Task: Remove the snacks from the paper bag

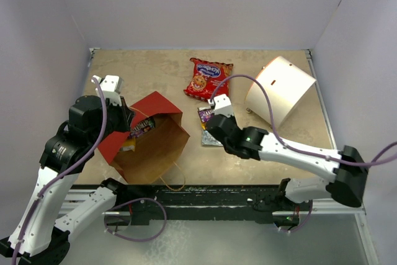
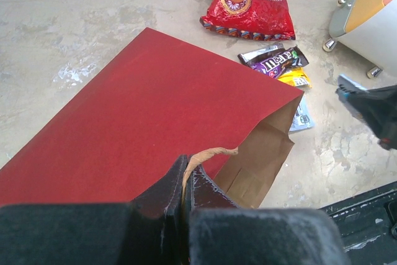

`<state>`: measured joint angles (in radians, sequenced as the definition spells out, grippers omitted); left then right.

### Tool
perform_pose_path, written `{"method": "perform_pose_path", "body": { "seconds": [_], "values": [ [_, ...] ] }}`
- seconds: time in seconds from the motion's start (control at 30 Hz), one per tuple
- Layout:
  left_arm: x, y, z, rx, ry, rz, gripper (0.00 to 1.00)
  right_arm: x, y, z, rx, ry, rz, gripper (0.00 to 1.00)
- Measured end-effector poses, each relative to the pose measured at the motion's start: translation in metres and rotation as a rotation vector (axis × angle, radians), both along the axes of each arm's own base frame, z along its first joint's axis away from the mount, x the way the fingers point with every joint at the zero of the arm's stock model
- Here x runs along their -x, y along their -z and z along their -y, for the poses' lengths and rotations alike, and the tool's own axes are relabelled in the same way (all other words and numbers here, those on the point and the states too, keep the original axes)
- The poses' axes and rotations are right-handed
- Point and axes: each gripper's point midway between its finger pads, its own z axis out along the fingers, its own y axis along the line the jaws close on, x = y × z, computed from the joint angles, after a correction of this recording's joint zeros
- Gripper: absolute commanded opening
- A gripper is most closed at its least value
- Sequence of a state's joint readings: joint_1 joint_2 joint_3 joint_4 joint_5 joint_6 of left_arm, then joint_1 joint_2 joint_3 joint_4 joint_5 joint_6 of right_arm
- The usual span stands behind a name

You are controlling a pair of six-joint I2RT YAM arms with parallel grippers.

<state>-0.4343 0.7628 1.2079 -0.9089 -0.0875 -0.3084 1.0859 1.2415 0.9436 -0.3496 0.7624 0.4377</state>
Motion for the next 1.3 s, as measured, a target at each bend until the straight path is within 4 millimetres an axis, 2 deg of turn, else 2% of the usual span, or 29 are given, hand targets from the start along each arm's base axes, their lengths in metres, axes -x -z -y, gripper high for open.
{"method": "perform_pose_path", "body": {
  "seconds": [0.1,0.33,0.6,1.03,1.17,1.3],
  "values": [
    [0.0,0.0,0.0,0.003,-0.004,-0.004,0.0,-0.011,0.025,-0.005,0.052,0.037,-0.064,0.0],
    [0.0,0.001,-0.002,0.007,-0.02,-0.006,0.0,-0.026,0.054,-0.028,0.141,0.013,-0.097,0.0],
    [0.002,0.003,-0.006,0.003,-0.038,-0.016,0.0,-0.034,0.083,-0.029,0.293,-0.051,-0.114,0.0],
    [0.001,0.01,-0.007,-0.021,-0.045,-0.045,0.0,-0.04,0.124,-0.031,0.429,-0.076,-0.151,0.0],
    [-0.001,0.012,-0.006,-0.026,-0.045,-0.054,0.0,-0.041,0.123,-0.033,0.423,-0.077,-0.149,0.13],
    [-0.002,0.014,-0.006,-0.035,-0.041,-0.059,0.0,-0.041,0.121,-0.037,0.4,-0.073,-0.15,0.38]
  ]
}}
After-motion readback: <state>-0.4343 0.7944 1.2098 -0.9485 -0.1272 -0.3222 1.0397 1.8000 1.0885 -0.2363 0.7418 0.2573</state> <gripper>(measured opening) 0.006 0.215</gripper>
